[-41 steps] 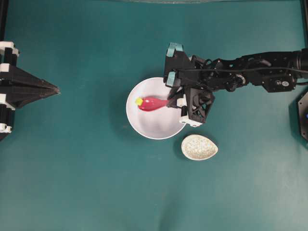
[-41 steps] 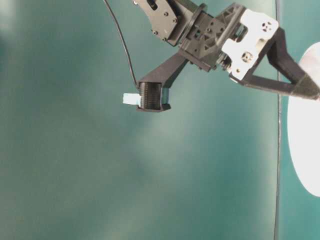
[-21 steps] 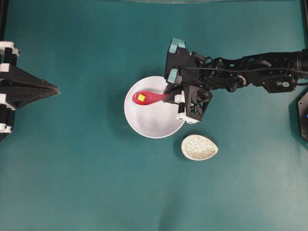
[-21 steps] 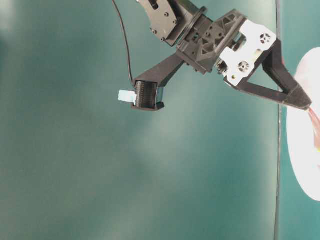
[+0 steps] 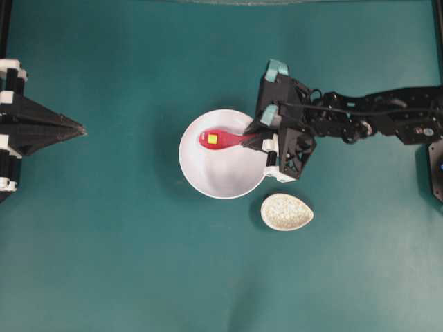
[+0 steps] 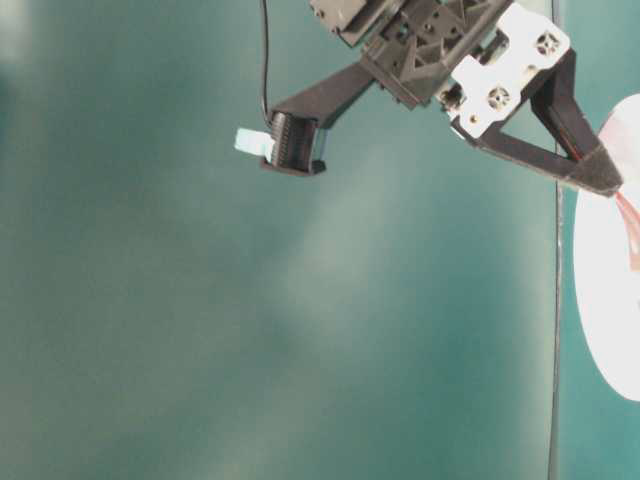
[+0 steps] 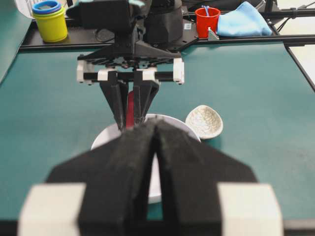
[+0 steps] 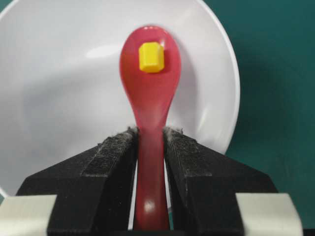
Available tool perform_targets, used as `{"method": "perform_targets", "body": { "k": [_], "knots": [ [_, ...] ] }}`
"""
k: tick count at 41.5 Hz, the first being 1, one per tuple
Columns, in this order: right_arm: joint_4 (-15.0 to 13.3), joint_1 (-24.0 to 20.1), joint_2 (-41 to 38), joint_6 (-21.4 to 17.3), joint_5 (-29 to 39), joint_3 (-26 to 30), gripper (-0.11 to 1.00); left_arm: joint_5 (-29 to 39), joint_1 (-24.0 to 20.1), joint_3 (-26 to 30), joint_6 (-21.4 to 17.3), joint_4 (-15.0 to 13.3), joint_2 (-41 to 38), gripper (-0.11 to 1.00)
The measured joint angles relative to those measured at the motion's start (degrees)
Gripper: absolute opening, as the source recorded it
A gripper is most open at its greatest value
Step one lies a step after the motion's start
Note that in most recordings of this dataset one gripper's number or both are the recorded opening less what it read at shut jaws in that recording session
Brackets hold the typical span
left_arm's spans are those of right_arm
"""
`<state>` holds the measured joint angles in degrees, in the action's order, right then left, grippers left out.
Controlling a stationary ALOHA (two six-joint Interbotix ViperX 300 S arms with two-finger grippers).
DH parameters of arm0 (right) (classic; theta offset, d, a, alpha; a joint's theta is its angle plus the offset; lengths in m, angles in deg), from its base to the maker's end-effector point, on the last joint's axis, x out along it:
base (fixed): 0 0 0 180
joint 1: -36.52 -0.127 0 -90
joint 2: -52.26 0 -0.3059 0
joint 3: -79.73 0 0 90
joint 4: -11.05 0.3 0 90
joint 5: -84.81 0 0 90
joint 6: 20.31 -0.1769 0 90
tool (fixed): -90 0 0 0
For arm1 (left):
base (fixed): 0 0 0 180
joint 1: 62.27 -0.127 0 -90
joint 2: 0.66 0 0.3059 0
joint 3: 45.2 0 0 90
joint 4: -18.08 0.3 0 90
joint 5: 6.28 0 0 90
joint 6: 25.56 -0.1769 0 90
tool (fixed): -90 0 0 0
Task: Scoop the yellow hexagonal prism block from the bowl with a spoon using the right arm.
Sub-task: 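Raise the spoon carrying the yellow block up out of the bowl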
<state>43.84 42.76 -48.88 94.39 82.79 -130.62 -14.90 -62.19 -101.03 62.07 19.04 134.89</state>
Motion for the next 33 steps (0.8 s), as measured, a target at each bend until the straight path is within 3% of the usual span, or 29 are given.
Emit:
{"method": "perform_targets", "body": {
  "k": [13,33],
  "knots": [
    [1.67,-3.16,1.93,-0.26,-4.83,-2.37,0.25,0.00,0.00,-0.09,-0.09,0.09,-0.09,0.01],
    [1.76,-3.78,3.87,-1.49,-5.36,-2.55,0.25,0.00,0.00,0.00,-0.09,0.09,0.00,0.01]
  ]
}}
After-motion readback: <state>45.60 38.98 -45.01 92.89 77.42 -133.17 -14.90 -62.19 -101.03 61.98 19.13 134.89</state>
